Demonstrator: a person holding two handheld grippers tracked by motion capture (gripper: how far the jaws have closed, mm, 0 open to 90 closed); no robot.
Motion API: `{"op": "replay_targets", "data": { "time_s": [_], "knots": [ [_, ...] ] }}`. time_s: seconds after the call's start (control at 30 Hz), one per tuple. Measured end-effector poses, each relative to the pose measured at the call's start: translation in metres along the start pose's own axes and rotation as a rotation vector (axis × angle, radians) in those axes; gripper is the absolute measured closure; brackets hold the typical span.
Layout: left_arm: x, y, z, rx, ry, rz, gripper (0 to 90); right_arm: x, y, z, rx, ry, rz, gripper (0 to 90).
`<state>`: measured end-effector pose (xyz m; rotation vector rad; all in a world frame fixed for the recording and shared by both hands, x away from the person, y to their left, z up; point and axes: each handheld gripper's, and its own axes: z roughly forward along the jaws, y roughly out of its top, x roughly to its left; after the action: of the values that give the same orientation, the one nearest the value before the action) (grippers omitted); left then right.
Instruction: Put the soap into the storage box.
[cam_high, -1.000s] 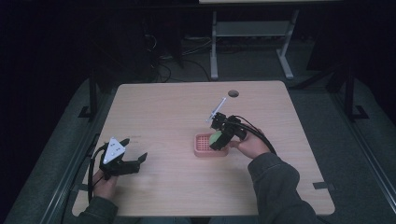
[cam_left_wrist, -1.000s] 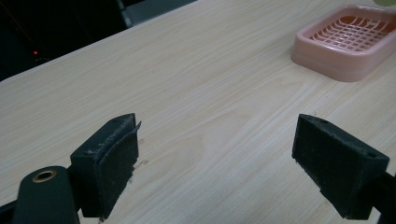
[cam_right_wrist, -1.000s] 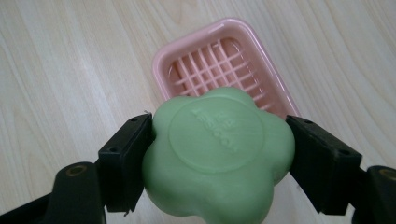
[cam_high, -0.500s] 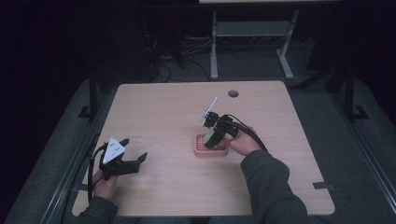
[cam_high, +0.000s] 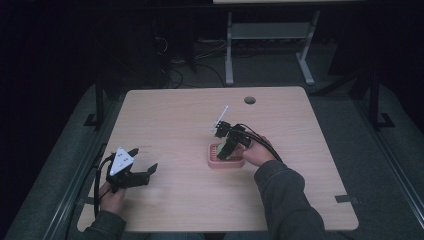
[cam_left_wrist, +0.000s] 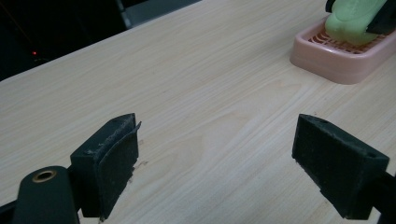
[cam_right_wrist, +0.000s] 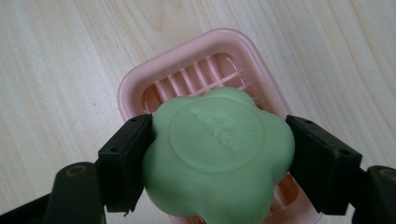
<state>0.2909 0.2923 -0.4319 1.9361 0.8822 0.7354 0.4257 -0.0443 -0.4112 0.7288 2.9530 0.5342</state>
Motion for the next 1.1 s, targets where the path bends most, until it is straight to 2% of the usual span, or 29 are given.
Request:
{"op": "replay_targets", "data": {
  "time_s": [0.27, 0.63, 0.7, 1.0, 1.1],
  "knots": [
    [0.0000, 0.0001, 0.0001, 0.000, 0.000, 0.001, 14.1, -0.0012, -0.0008, 0.0009, -0.004, -0.002, 0.002, 25.5],
    [-0.0002, 0.0002, 0.0000, -0.003, -0.001, 0.002, 14.1, 0.0003, -0.0022, 0.0020, 0.005, -0.029, -0.037, 25.2],
    [-0.0001, 0.0002, 0.0001, -0.002, -0.001, 0.002, 14.1, 0.0001, -0.0030, 0.0025, 0.015, -0.030, -0.032, 25.1],
    [-0.0005, 0.0004, 0.0003, 0.000, -0.001, 0.003, 14.1, -0.0033, -0.0077, -0.0021, -0.008, -0.040, -0.007, 25.4],
    [-0.0006, 0.0003, 0.0004, 0.001, -0.002, 0.003, 14.1, -0.0033, -0.0091, 0.0007, 0.008, -0.049, -0.002, 25.2]
  ]
}}
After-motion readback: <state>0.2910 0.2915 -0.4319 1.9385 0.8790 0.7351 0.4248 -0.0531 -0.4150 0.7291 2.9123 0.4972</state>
